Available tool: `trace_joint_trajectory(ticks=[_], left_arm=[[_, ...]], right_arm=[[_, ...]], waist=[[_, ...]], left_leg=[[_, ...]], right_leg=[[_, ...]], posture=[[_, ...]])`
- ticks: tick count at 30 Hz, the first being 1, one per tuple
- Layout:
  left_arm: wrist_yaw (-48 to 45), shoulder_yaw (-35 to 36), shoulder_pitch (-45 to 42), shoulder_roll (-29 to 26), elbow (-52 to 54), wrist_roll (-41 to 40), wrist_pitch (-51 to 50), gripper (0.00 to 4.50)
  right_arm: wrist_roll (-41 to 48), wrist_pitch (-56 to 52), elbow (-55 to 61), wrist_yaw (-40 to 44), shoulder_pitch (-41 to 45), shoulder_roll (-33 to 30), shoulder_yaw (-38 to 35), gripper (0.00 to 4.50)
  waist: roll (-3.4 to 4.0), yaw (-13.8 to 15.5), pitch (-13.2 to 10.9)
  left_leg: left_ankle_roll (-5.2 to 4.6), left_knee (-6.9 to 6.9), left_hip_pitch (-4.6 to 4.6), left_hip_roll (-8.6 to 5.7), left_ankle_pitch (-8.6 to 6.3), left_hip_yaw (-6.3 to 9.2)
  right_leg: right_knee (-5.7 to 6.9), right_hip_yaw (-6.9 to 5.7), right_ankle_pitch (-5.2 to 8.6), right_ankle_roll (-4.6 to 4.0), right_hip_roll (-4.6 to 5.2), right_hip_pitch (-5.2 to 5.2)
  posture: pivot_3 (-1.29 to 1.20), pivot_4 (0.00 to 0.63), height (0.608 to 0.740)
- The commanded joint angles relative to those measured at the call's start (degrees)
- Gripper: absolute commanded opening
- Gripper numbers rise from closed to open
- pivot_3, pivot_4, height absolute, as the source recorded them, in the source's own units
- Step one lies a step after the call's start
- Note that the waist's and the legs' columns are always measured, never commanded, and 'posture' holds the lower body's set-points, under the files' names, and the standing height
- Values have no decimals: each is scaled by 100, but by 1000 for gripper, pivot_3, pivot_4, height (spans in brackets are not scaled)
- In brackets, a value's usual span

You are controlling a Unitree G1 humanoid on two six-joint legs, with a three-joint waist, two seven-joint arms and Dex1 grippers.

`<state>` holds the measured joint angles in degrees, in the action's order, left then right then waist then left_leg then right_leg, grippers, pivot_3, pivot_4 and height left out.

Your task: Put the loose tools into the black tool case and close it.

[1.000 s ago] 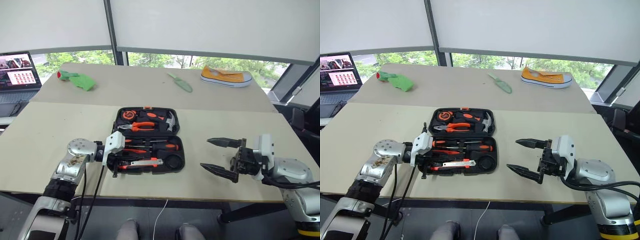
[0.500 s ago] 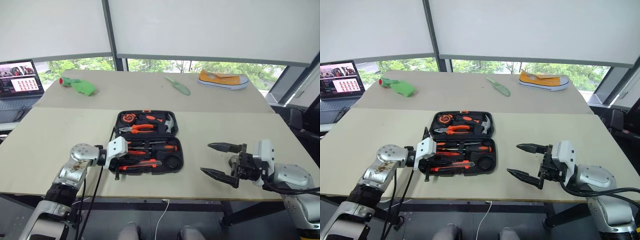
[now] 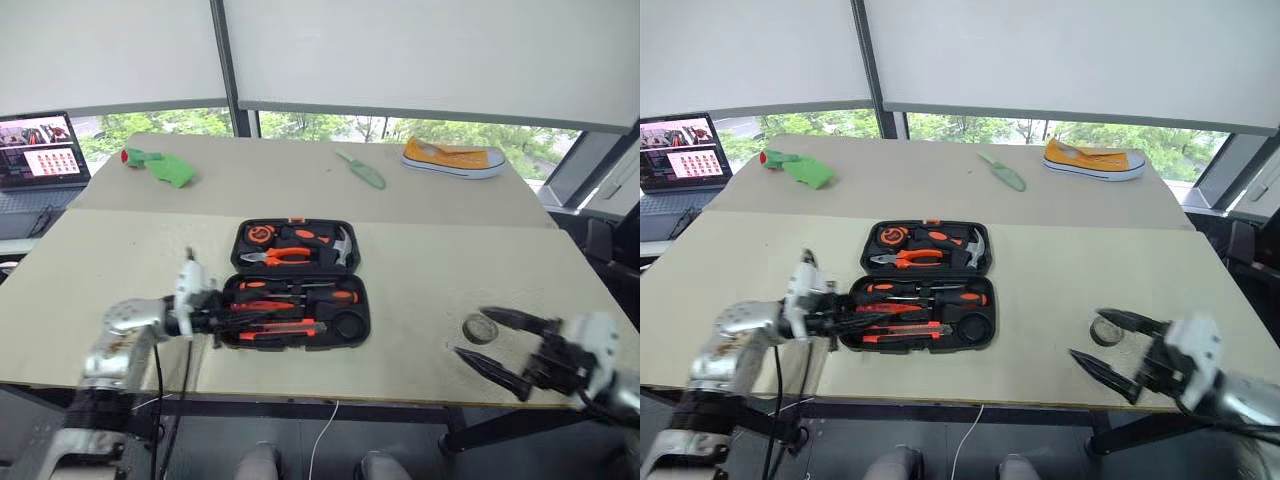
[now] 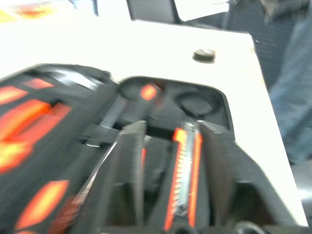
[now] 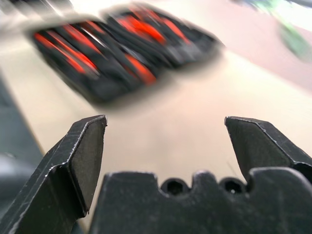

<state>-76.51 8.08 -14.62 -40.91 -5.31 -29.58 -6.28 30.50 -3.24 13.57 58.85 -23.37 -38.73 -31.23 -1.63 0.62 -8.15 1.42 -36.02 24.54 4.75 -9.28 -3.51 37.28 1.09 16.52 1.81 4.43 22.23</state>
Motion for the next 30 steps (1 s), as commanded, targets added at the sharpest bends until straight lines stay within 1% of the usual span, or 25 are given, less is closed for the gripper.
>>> trace_joint_trajectory(ticks=[1, 3, 6, 8, 11, 14, 16, 18, 19, 21, 23, 24, 26, 27, 30], left_arm=[[26, 244, 597, -180, 352, 106, 250, 3741], [39, 448, 835, -186, 355, -38, 264, 4452], [-30, 692, 1063, -178, 429, -313, 255, 4483], [-168, 772, 1182, -145, 656, -598, 140, 4483], [-270, 652, 1250, -121, 954, -752, 5, 4483], [-206, 464, 1179, -24, 1153, -738, -51, 4483], [-190, 357, 1154, 20, 1266, -728, -84, 4483], [-207, 217, 1126, 52, 1401, -702, -97, 4483], [-199, 152, 1117, 66, 1466, -694, -111, 4483], [-181, 79, 1112, 78, 1546, -697, -145, 4483], [-157, -22, 1074, 91, 1629, -669, -171, 4500], [-155, -63, 1057, 89, 1658, -658, -180, 4500], [-172, -107, 1038, 63, 1682, -637, -171, 4500], [-188, -107, 1038, 38, 1687, -639, -168, 4500], [-213, -91, 1023, -2, 1654, -645, -155, 4500]], right_arm=[[-477, 841, -854, -13, -276, 76, -442, 4500], [-598, 926, -998, -51, -354, 44, -431, 4500], [-638, 716, -826, -106, -230, -150, -295, 4500], [-595, 216, -562, -96, 71, -491, -69, 4500], [-767, -591, -304, -82, 579, -1132, 447, 4500], [-915, -1356, -183, -138, 1178, -1596, 1063, 4500], [-991, -1676, -171, -153, 1494, -1751, 1379, 4500], [-1159, -1915, -212, -130, 1809, -1881, 1771, 4500], [-1241, -2005, -253, -114, 1961, -1920, 1968, 4500], [-1370, -2158, -327, -142, 2158, -1966, 2216, 4500], [-1690, -2219, -602, -218, 2554, -1966, 2598, 3977], [-1823, -2195, -725, -237, 2729, -1953, 2752, 3794], [-1950, -2261, -861, -229, 2982, -1929, 2936, 3040], [-2017, -2332, -898, -167, 3086, -1980, 3040, 2797], [-2163, -2479, -1028, -16, 3335, -2104, 3255, 1767]], waist=[[11, -29, 2], [10, -62, -1], [8, -88, -3], [11, -129, -5], [13, -165, -8], [9, -131, -10], [7, -89, -12], [6, -38, -12], [6, -30, -12], [6, -13, -12], [5, -8, -13], [4, -10, -13], [4, -11, -14], [4, -12, -14], [4, -13, -14]], left_leg=[[0, 11, -7, 0, 0, -5], [1, 15, -14, 2, 0, -13], [5, 17, -18, 8, -3, -11], [25, 16, -22, 8, -15, -12], [33, 12, -27, 5, -20, -25], [32, 12, -31, 4, -19, -28], [31, 12, -34, 4, -19, -27], [17, 12, -16, 3, -10, -27], [-8, 12, -6, 1, 5, -27], [-9, 12, 6, -1, 5, -30], [-15, 13, 21, -5, -1, -30], [-15, 11, 21, -5, -5, -30], [-15, 12, 28, -5, -5, -32], [-15, 13, 31, -5, -5, -32], [-15, 13, 35, -3, -5, -32]], right_leg=[[-16, 5, 0, 2, 0, -3], [-17, 14, 14, -13, 0, -3], [-16, 13, 21, -30, -3, 1], [-16, 14, 15, -33, -1, 0], [-18, 31, -1, -32, 3, 2], [-18, 34, -4, -32, 1, 8], [-20, 33, -4, -32, 0, 14], [-21, 34, -3, -31, -2, 8], [-23, 35, -4, -33, -2, 11], [-26, 40, -13, -46, -2, 18], [-29, 41, -30, -12, -2, 29], [-30, 43, -30, -12, -3, 30], [-30, 45, -30, -12, -4, 41], [-30, 45, -29, -12, -5, 46], [-28, 45, -29, -13, -7, 51]], posture=[[0, 150, 740], [0, 150, 740], [0, 150, 740], [0, 150, 740], [0, 150, 740], [0, 150, 740], [0, 150, 740], [0, 150, 740], [0, 150, 740], [0, 150, 740], [0, 150, 740], [0, 150, 740], [0, 150, 740], [0, 150, 740], [0, 150, 740]])
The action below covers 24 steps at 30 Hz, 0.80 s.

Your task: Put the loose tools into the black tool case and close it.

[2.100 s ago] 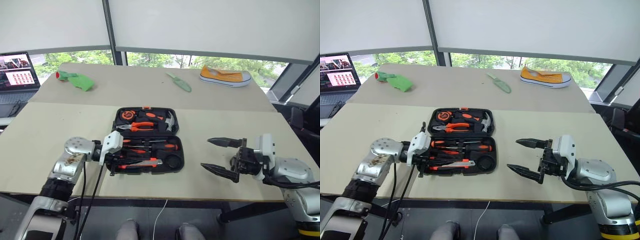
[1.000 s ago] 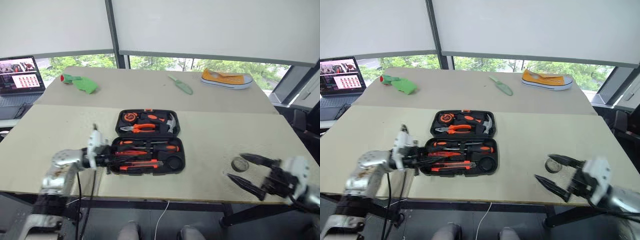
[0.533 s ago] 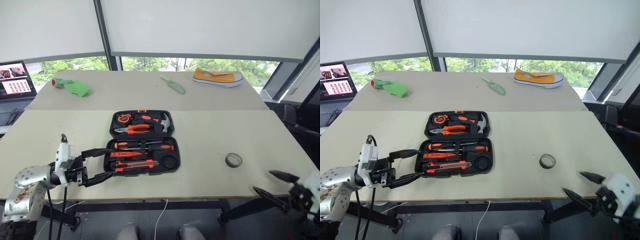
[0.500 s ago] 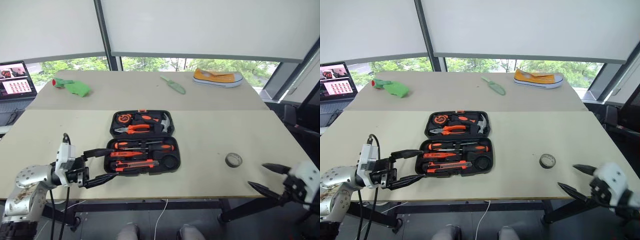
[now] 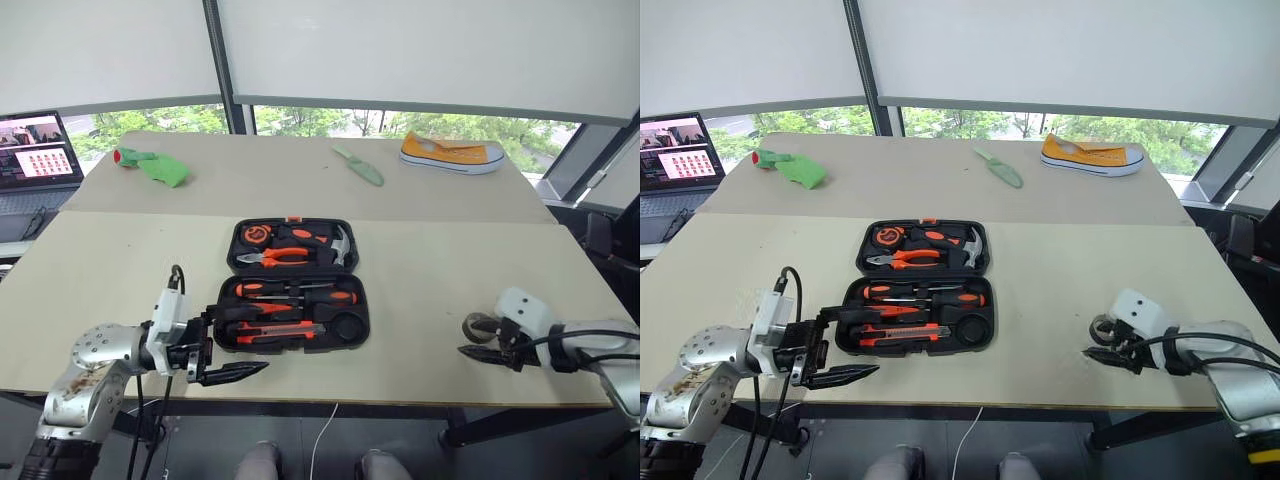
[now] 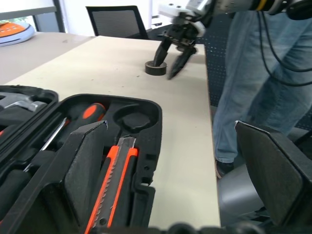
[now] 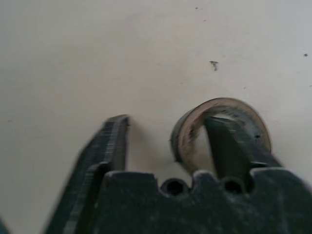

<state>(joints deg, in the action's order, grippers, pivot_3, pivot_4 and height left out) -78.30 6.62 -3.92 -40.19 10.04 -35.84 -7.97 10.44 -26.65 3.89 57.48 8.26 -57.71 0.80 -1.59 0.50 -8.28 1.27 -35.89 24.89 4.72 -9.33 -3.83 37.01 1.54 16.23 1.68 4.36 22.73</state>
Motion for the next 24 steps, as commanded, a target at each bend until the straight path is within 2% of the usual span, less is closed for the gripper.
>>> trace_joint_trajectory(ticks=[1, 2, 3, 5, 8, 11, 15, 17, 24], left_arm=[[-32, 62, -48, -76, 113, -16, 26, 4500], [-25, 64, -50, -75, 109, -12, 34, 4500], [-11, 76, -44, -69, 109, -15, 42, 4500], [62, 136, 7, -44, 127, -38, 46, 4500], [160, 291, 141, -29, 106, -73, 71, 4500], [212, 384, 284, -33, 57, -31, 120, 4500], [254, 377, 353, -16, 41, 15, 150, 4500], [284, 369, 379, -9, 73, 23, 149, 4500], [398, 432, 499, -3, 148, 49, 155, 4500]], right_arm=[[-187, -108, -125, 149, 257, -217, 90, 1282], [-195, -76, -180, 197, 338, -226, 127, 1051], [-165, -67, -202, 319, 425, -238, 174, 589], [283, -185, 26, 679, 713, -49, 158, 75], [1167, -872, 815, 1022, 1307, 452, 282, 75], [1403, -1401, 1398, 1131, 1867, 848, 829, 75], [1198, -1963, 1416, 852, 2536, 1381, 1619, 75], [889, -1912, 1133, 788, 2804, 1523, 1975, 75], [406, -1960, 542, 747, 3334, 1926, 2715, 75]], waist=[[0, 2, 0], [-1, 3, -1], [-1, 2, -1], [-1, -2, -1], [-4, -91, -5], [-2, -162, -7], [-14, -111, -14], [-15, -77, -15], [-19, -62, -16]], left_leg=[[0, 0, 0, 0, 0, 0], [0, -2, 0, 0, 0, 0], [0, -2, 0, 0, 0, -1], [0, -5, 0, 0, 0, -2], [0, -4, -2, 7, 0, -1], [0, 0, -5, 14, 0, 7], [0, -1, 2, 13, 0, 5], [0, -6, 21, 9, 0, 0], [-1, -15, 36, 10, 1, -8]], right_leg=[[1, 0, 0, 0, 0, 0], [1, 0, 0, 1, 0, -1], [1, 0, 0, 2, 1, -1], [1, 0, -1, 3, 1, -1], [4, 6, -2, 3, -9, 3], [12, 14, -2, 1, -24, 8], [13, 13, -4, -8, -20, 18], [14, 13, -7, -6, -13, 35], [17, 15, -14, -1, -13, 46]], posture=[[0, 150, 740], [0, 150, 740], [0, 150, 740], [0, 150, 740], [0, 150, 740], [0, 150, 740], [0, 150, 740], [0, 150, 740], [0, 150, 740]])
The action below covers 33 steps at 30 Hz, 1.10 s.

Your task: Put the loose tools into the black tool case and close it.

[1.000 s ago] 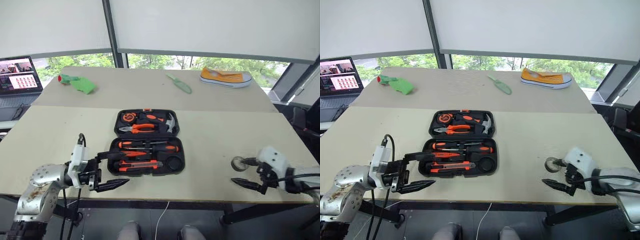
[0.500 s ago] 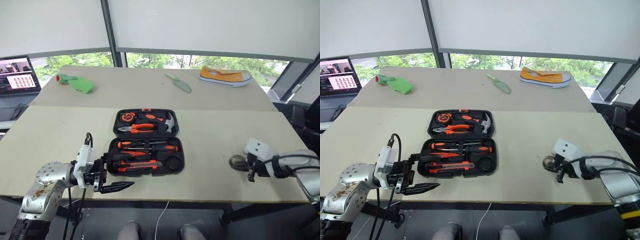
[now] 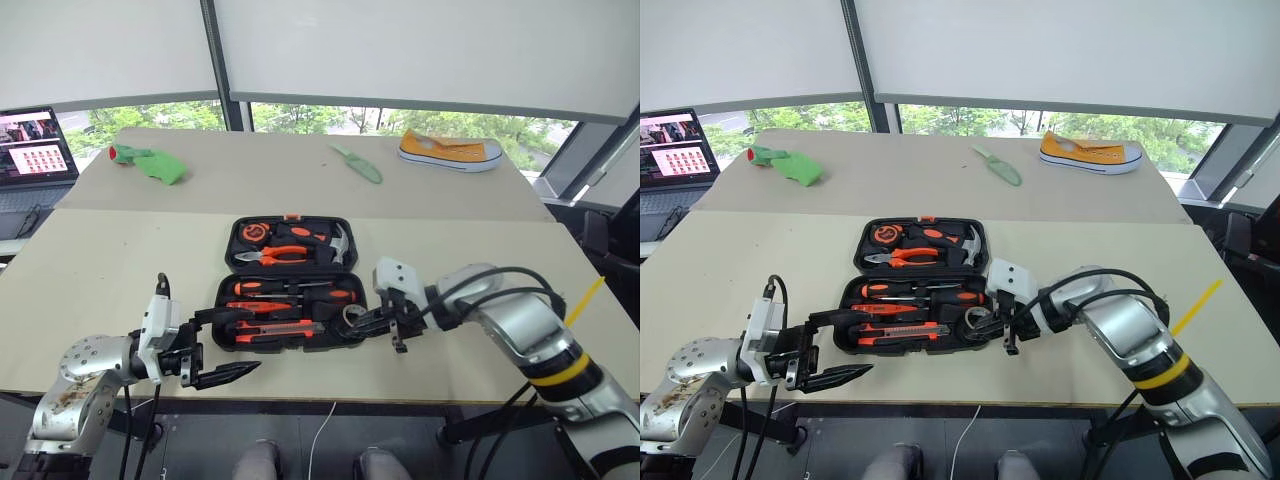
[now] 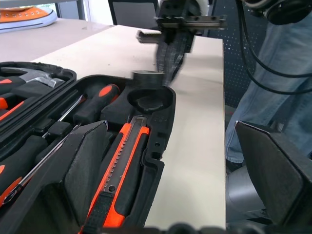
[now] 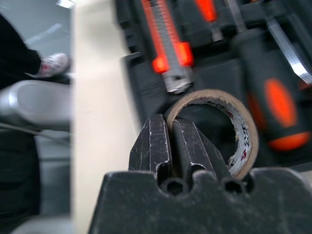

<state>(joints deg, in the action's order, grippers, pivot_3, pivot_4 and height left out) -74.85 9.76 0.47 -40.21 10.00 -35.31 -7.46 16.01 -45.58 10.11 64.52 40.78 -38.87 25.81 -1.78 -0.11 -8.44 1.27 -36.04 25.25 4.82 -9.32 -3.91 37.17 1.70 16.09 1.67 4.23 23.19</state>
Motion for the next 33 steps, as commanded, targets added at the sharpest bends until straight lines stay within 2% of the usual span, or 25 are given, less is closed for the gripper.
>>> trace_joint_trajectory(ticks=[1, 3, 10, 11, 12, 15, 17, 20, 22, 23, 26, 29, 33], left_arm=[[79, 130, 80, 6, 166, -3, 108, 4500], [109, 157, 120, 8, 186, 0, 126, 4500], [180, 252, 161, -3, 80, 52, 244, 4500], [192, 259, 151, -1, 52, 62, 269, 4500], [207, 267, 139, 2, 22, 76, 295, 4500], [265, 349, 100, 16, -81, 108, 351, 4500], [398, 445, 88, -12, -167, 89, 249, 4500], [820, 660, 38, -157, -373, 8, -327, 4500], [1090, 778, -100, -223, -568, -15, -659, 4500], [1277, 821, -245, -228, -735, 68, -725, 4500], [2253, 880, -937, -200, -1461, 495, -1031, 3780], [2942, 594, -1590, -181, -2131, 1073, -1211, 2524], [2995, 77, -2086, -7, -2498, 1410, -1430, 1102]], right_arm=[[-185, -127, -81, 57, 102, 55, 292, 75], [-168, -379, 33, 296, 157, -74, 530, 75], [-53, -597, 319, 260, 78, 33, 544, 75], [-132, -501, 271, 195, 65, 52, 546, 783], [-187, -435, 214, 222, 73, 10, 574, 938], [-222, -242, 186, 326, 68, -148, 432, 1979], [195, -180, 322, 558, 62, -157, -5, 2637], [1588, -593, 524, 1275, 91, -170, -1086, 3677], [1872, -504, 344, 1417, 65, -257, -1481, 4367], [1705, -256, 89, 1316, 32, -283, -1556, 4367], [754, 875, -1321, 664, -17, -187, -1539, 4417], [-549, 2523, -2993, -230, 217, -22, -1152, 3620], [-1174, 3912, -4443, -993, 645, 607, -1130, 2322]], waist=[[0, 2, 0], [0, -2, 0], [-3, 19, 1], [-3, 17, 1], [-3, 14, 1], [-3, 21, 1], [-5, 26, 0], [-7, 21, -5], [-8, 20, -6], [-9, 19, -5], [-28, 40, -3], [-36, 42, -6], [-37, -3, -10]], left_leg=[[0, 1, 0, 0, 0, 1], [0, 3, 0, 0, 0, 0], [0, 2, 0, -2, 0, 0], [0, 3, 0, -2, 0, -1], [1, 4, 0, -2, 0, -1], [0, 6, 0, -2, -1, -1], [0, 7, 0, -2, -1, -1], [0, 7, 1, -1, -1, 0], [0, 6, 0, 0, 0, 2], [0, 5, -1, 1, 0, 4], [-1, -2, -13, 1, 1, 6], [-4, -12, -11, -3, 11, 6], [-3, -9, 3, -9, 21, 0]], right_leg=[[1, 0, 0, -1, -1, 1], [2, 0, 1, -2, -1, 1], [0, -2, 1, -1, 3, 0], [0, -2, 1, -1, 3, 0], [0, -1, 1, -2, 3, 1], [0, -2, 2, -2, 2, 1], [-1, -2, 2, -2, 2, 1], [0, -1, 2, -1, 2, 2], [5, -2, 1, -1, -1, 1], [5, -2, 1, -1, -3, -2], [5, -10, -1, 0, -2, -10], [4, -13, -23, 4, 0, -8], [2, 2, -38, 12, 1, 1]], posture=[[0, 150, 740], [0, 150, 740], [0, 150, 740], [0, 150, 740], [0, 150, 740], [0, 150, 740], [0, 150, 740], [0, 150, 740], [0, 150, 740], [0, 150, 740], [0, 150, 740], [0, 150, 740], [0, 150, 740]])
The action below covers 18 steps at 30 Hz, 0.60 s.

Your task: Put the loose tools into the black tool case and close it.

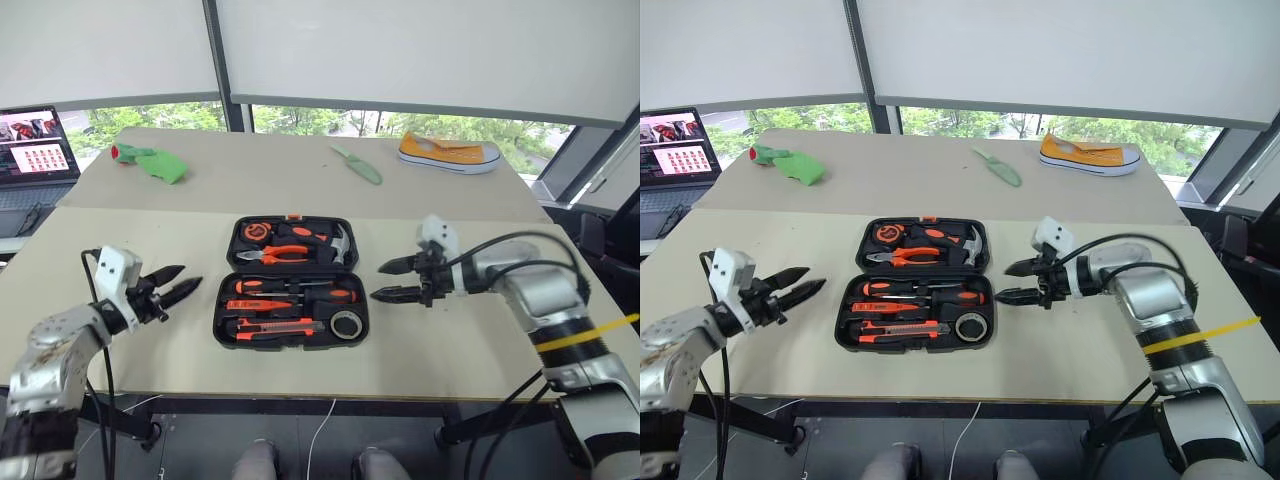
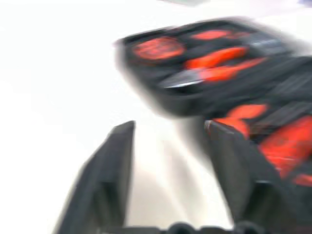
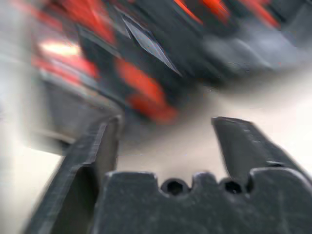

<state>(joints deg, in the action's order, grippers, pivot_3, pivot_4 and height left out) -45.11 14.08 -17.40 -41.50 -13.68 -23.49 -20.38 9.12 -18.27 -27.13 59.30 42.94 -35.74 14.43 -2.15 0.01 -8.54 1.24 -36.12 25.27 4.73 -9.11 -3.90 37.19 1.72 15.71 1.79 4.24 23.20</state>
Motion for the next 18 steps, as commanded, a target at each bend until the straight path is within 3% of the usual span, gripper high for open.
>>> trace_joint_trajectory(ticks=[1, 2, 4, 11, 14, 18], left_arm=[[-1, -481, -410, 164, -236, 338, -92, 781], [-45, -567, -510, 213, -333, 402, -34, 360], [-76, -654, -713, 383, -527, 436, 63, 328], [-832, -1086, -908, 598, -811, 626, 585, 328], [-1259, -1231, -746, 499, -503, 613, 652, 328], [-1391, -1173, -523, 490, -227, 532, 566, 328]], right_arm=[[-583, 1429, -965, -522, 514, 438, 40, 2037], [-661, 1663, -1189, -570, 594, 570, 49, 1582], [-731, 1963, -1550, -566, 714, 827, 32, 971], [-726, 2673, -1886, -116, 794, 1262, -44, 971], [-504, 2188, -1005, 382, 355, 1122, -45, 971], [-442, 1636, -20, 419, -194, 900, -133, 971]], waist=[[1, -48, -2], [1, -70, -2], [0, -93, -2], [4, -46, -5], [5, -23, -6], [6, -22, -6]], left_leg=[[0, 0, 0, 0, 0, -1], [0, 10, 2, -1, 1, -3], [1, 20, 2, 1, 1, -3], [2, 26, 3, 1, 0, -2], [2, 21, 5, -5, 0, -9], [3, 25, 4, -2, -1, -8]], right_leg=[[1, 3, -1, 1, -1, 1], [0, 9, -3, 2, -4, 6], [1, 10, -4, 2, -9, 10], [-2, 10, -4, 2, -10, 6], [-5, 10, -5, 7, 2, 3], [-3, 10, -5, 8, -1, 5]], posture=[[0, 150, 740], [0, 150, 740], [0, 150, 740], [0, 150, 740], [0, 150, 740], [0, 150, 740]])
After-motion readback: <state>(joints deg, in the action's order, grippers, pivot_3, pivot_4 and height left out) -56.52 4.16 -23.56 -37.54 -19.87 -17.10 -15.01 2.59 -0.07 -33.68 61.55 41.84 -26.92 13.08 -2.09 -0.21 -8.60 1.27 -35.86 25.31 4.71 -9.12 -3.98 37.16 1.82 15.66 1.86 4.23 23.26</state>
